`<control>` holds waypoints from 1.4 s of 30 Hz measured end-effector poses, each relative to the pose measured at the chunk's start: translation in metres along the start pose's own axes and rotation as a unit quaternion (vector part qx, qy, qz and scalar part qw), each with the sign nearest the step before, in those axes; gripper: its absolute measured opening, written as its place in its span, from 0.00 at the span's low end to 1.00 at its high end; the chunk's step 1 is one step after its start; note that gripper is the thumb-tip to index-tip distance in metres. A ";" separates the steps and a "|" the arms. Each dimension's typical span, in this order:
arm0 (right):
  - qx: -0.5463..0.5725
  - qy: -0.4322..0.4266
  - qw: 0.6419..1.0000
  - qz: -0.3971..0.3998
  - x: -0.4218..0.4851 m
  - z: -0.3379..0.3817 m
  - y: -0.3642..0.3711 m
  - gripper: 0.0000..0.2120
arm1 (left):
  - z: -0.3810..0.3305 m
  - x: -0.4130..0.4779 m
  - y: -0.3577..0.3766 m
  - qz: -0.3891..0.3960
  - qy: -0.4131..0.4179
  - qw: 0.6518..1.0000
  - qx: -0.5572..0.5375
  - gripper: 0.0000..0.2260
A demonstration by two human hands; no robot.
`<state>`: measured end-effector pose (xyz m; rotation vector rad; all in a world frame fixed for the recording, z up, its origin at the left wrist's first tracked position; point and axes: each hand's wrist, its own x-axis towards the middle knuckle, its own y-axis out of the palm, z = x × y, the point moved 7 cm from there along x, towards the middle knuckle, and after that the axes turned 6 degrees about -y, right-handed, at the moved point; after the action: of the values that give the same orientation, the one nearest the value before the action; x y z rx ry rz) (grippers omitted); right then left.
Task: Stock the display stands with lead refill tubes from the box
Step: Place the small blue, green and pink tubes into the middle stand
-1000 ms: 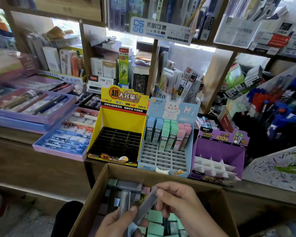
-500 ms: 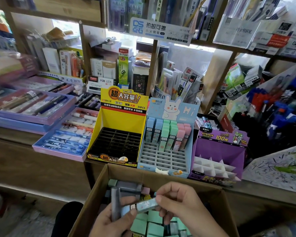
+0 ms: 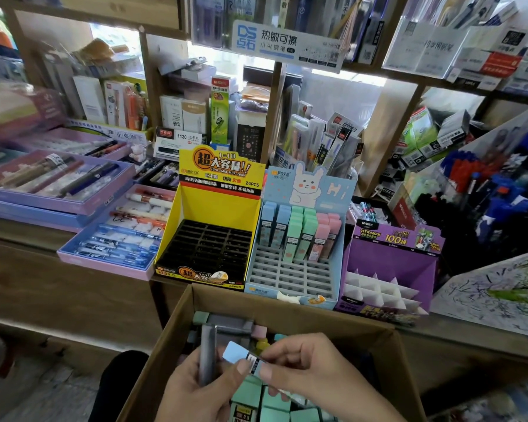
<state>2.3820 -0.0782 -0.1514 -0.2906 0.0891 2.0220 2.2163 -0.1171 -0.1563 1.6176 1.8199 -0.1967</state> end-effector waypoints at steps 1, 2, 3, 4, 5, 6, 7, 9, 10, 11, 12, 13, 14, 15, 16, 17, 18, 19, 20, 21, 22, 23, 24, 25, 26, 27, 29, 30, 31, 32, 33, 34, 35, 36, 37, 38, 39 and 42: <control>-0.007 -0.005 1.000 0.001 0.001 0.000 0.002 0.16 | 0.001 0.002 0.000 0.003 0.000 1.000 0.008 0.09; -0.013 -0.008 1.000 -0.002 0.001 0.000 0.002 0.16 | 0.003 0.003 0.001 0.007 -0.003 1.000 0.010 0.08; -0.015 -0.008 1.000 -0.010 0.001 0.000 0.001 0.15 | 0.005 0.005 0.001 0.007 -0.010 1.000 0.007 0.06; -0.013 -0.008 1.000 -0.021 0.001 0.000 -0.002 0.15 | 0.006 0.007 0.001 0.004 -0.018 1.000 0.004 0.06; -0.009 -0.009 0.999 -0.032 0.001 -0.001 -0.005 0.15 | 0.006 0.009 -0.001 -0.003 -0.022 1.000 0.005 0.07; -0.006 -0.012 0.999 -0.043 0.001 0.000 -0.008 0.13 | 0.006 0.011 -0.003 -0.011 -0.021 1.000 0.008 0.09; -0.002 -0.017 0.999 -0.051 0.000 0.001 -0.012 0.12 | 0.005 0.013 -0.005 -0.017 -0.016 1.000 0.014 0.10; 0.015 -0.032 0.997 -0.066 -0.001 0.005 -0.018 0.09 | 0.006 0.017 -0.008 -0.024 -0.022 0.999 0.008 0.13; 0.022 -0.042 0.996 -0.075 -0.002 0.008 -0.021 0.09 | 0.008 0.021 -0.009 -0.022 -0.035 0.999 -0.011 0.15; 0.024 -0.055 0.995 -0.084 -0.003 0.013 -0.026 0.09 | 0.011 0.025 -0.009 -0.015 -0.049 0.998 -0.030 0.17; 0.019 -0.070 0.993 -0.091 -0.004 0.018 -0.030 0.10 | 0.015 0.029 -0.010 -0.009 -0.065 0.997 -0.045 0.18; 0.010 -0.086 0.992 -0.096 -0.004 0.024 -0.034 0.11 | 0.019 0.033 -0.012 -0.005 -0.079 0.995 -0.056 0.19; -0.001 -0.102 0.990 -0.099 -0.004 0.031 -0.037 0.12 | 0.023 0.037 -0.013 0.000 -0.089 0.994 -0.065 0.19; -0.012 -0.118 0.988 -0.102 -0.003 0.038 -0.041 0.13 | 0.026 0.041 -0.014 0.007 -0.094 0.993 -0.068 0.20; -0.028 -0.135 0.984 -0.109 -0.001 0.047 -0.045 0.13 | 0.027 0.043 -0.014 0.013 -0.098 0.993 -0.070 0.20; -0.050 -0.150 0.980 -0.118 0.001 0.056 -0.049 0.10 | 0.029 0.045 -0.014 0.018 -0.104 0.992 -0.072 0.20; -0.079 -0.164 0.975 -0.130 0.003 0.065 -0.054 0.07 | 0.031 0.047 -0.014 0.021 -0.108 0.991 -0.077 0.20; -0.104 -0.174 0.969 -0.142 0.007 0.073 -0.059 0.04 | 0.032 0.049 -0.015 0.024 -0.111 0.990 -0.081 0.20; -0.122 -0.183 0.963 -0.153 0.010 0.082 -0.063 0.03 | 0.032 0.050 -0.015 0.027 -0.112 0.990 -0.083 0.21; -0.135 -0.192 0.958 -0.165 0.014 0.091 -0.067 0.02 | 0.032 0.050 -0.015 0.033 -0.112 0.990 -0.081 0.21; -0.152 -0.203 0.951 -0.176 0.019 0.101 -0.071 0.03 | 0.031 0.050 -0.015 0.039 -0.111 0.990 -0.080 0.20; -0.175 -0.217 0.942 -0.187 0.023 0.111 -0.074 0.03 | 0.030 0.049 -0.015 0.043 -0.108 0.990 -0.081 0.21; -0.201 -0.231 0.932 -0.196 0.027 0.121 -0.076 0.03 | 0.029 0.048 -0.015 0.046 -0.103 0.990 -0.081 0.21; -0.221 -0.242 0.922 -0.204 0.032 0.129 -0.078 0.03 | 0.027 0.048 -0.014 0.048 -0.096 0.991 -0.080 0.21; -0.232 -0.248 0.917 -0.211 0.037 0.137 -0.080 0.04 | 0.026 0.047 -0.015 0.050 -0.091 0.991 -0.079 0.22; -0.237 -0.250 0.913 -0.217 0.043 0.143 -0.082 0.04 | 0.026 0.047 -0.015 0.050 -0.091 0.991 -0.081 0.22; -0.258 -0.253 0.903 -0.230 0.054 0.154 -0.087 0.08 | 0.026 0.046 -0.016 0.052 -0.094 0.991 -0.081 0.23; -0.277 -0.255 0.896 -0.234 0.060 0.159 -0.088 0.08 | 0.026 0.047 -0.017 0.051 -0.092 0.991 -0.078 0.23; -0.298 -0.256 0.889 -0.235 0.065 0.163 -0.089 0.06 | 0.026 0.046 -0.018 0.048 -0.091 0.992 -0.071 0.23; -0.320 -0.256 0.881 -0.237 0.071 0.167 -0.090 0.05 | 0.026 0.046 -0.019 0.043 -0.091 0.993 -0.067 0.22; -0.340 -0.252 0.874 -0.239 0.077 0.170 -0.091 0.05 | 0.027 0.045 -0.021 0.037 -0.094 0.993 -0.066 0.21; -0.359 -0.246 0.867 -0.241 0.082 0.172 -0.092 0.05 | 0.026 0.045 -0.020 0.032 -0.097 0.993 -0.065 0.21; -0.380 -0.237 0.861 -0.241 0.087 0.174 -0.092 0.05 | 0.025 0.046 -0.019 0.027 -0.100 0.993 -0.060 0.20; -0.402 -0.229 0.854 -0.236 0.092 0.175 -0.091 0.04 | 0.023 0.047 -0.018 0.021 -0.106 0.993 -0.055 0.19; -0.423 -0.222 0.848 -0.231 0.096 0.175 -0.090 0.04 | 0.022 0.046 -0.018 0.016 -0.112 0.993 -0.045 0.17; -0.441 -0.216 0.842 -0.225 0.098 0.175 -0.090 0.03 | 0.020 0.046 -0.017 0.013 -0.119 0.992 -0.034 0.14; -0.456 -0.211 0.837 -0.218 0.101 0.175 -0.089 0.03 | 0.019 0.045 -0.018 0.013 -0.121 0.992 -0.026 0.12; -0.484 -0.201 0.827 -0.201 0.108 0.173 -0.086 0.04 | 0.018 0.040 -0.019 0.003 -0.118 0.992 -0.036 0.11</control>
<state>2.3831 0.0875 -0.0051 -0.4515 -1.1999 1.5043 2.2059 -0.0980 -0.1993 1.4832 1.6239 -0.3037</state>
